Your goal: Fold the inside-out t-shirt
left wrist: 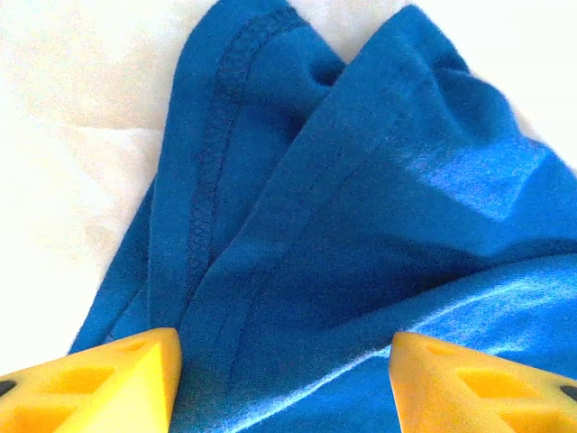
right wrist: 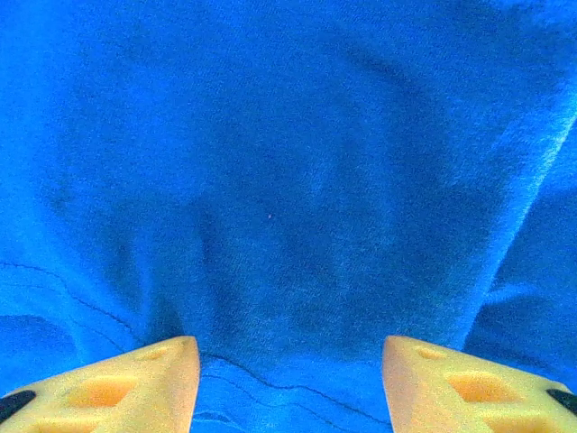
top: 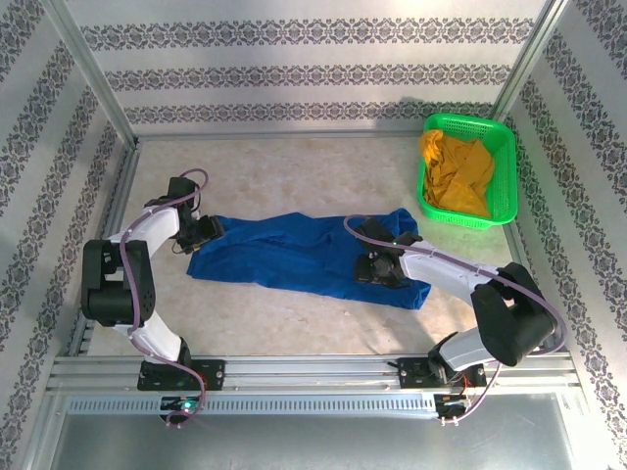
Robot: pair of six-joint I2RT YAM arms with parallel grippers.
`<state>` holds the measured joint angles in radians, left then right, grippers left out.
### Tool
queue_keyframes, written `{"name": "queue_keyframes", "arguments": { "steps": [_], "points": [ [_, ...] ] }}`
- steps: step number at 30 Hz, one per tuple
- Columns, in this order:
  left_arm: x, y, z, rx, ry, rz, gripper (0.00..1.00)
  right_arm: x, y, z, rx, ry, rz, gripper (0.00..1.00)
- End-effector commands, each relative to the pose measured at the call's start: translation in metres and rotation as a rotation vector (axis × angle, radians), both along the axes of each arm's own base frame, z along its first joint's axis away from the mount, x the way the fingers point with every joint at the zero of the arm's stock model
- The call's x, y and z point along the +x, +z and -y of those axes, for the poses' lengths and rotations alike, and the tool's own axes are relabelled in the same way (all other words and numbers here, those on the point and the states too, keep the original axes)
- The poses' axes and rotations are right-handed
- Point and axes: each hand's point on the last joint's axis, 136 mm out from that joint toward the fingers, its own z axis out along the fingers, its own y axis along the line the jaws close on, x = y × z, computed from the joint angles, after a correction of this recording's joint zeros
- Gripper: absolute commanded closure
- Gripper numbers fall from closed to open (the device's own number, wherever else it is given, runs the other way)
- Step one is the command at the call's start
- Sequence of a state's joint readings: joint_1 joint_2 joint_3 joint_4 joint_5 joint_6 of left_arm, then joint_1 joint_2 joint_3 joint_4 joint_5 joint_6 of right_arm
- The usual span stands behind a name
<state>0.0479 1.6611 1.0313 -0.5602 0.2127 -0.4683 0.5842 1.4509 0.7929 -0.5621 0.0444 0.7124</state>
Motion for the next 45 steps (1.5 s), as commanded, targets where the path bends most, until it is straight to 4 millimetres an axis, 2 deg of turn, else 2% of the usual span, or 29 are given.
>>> {"name": "queue_keyframes", "arguments": {
  "steps": [1, 3, 9, 16, 19, 24, 32, 34, 36, 37, 41, 43, 45],
  "points": [
    [-0.002, -0.01, -0.003, -0.011, 0.046, -0.034, 0.4, 0.0, -0.006, 0.0, 0.024, -0.034, -0.008, 0.43],
    [0.001, -0.012, -0.004, -0.008, 0.048, -0.038, 0.49, -0.001, -0.01, 0.003, 0.026, -0.049, -0.017, 0.43],
    [0.022, -0.002, -0.006, 0.0, 0.04, -0.008, 1.0, -0.009, -0.022, 0.013, 0.036, -0.105, -0.041, 0.43],
    [0.07, 0.045, -0.012, 0.048, -0.014, 0.129, 1.0, -0.014, -0.028, 0.02, 0.045, -0.141, -0.054, 0.43],
    [0.08, 0.05, -0.015, 0.071, -0.033, 0.151, 1.0, -0.016, -0.032, 0.021, 0.048, -0.155, -0.063, 0.44],
    [0.072, 0.033, -0.02, 0.095, -0.042, 0.122, 1.0, -0.019, -0.038, 0.023, 0.048, -0.173, -0.077, 0.44],
    [0.031, -0.012, -0.023, 0.112, -0.041, 0.018, 0.99, -0.015, -0.032, 0.021, 0.084, -0.199, -0.068, 0.44],
    [0.029, -0.015, -0.025, 0.101, -0.032, 0.011, 0.8, -0.01, -0.023, 0.019, 0.11, -0.206, -0.05, 0.44],
    [0.037, -0.001, -0.027, 0.097, -0.021, 0.049, 0.62, 0.0, -0.005, 0.015, 0.153, -0.214, -0.009, 0.44],
    [0.042, 0.01, -0.028, 0.094, -0.012, 0.073, 0.56, 0.005, 0.005, 0.015, 0.173, -0.221, 0.012, 0.44],
    [0.068, 0.072, -0.022, 0.052, 0.009, 0.231, 0.48, 0.025, 0.05, 0.021, 0.254, -0.262, 0.121, 0.44],
    [0.076, 0.087, -0.016, 0.009, 0.023, 0.276, 0.46, 0.031, 0.06, 0.032, 0.274, -0.295, 0.146, 0.44],
    [0.083, 0.088, -0.003, -0.066, 0.021, 0.29, 0.46, 0.032, 0.059, 0.046, 0.271, -0.326, 0.148, 0.44]
  ]
}}
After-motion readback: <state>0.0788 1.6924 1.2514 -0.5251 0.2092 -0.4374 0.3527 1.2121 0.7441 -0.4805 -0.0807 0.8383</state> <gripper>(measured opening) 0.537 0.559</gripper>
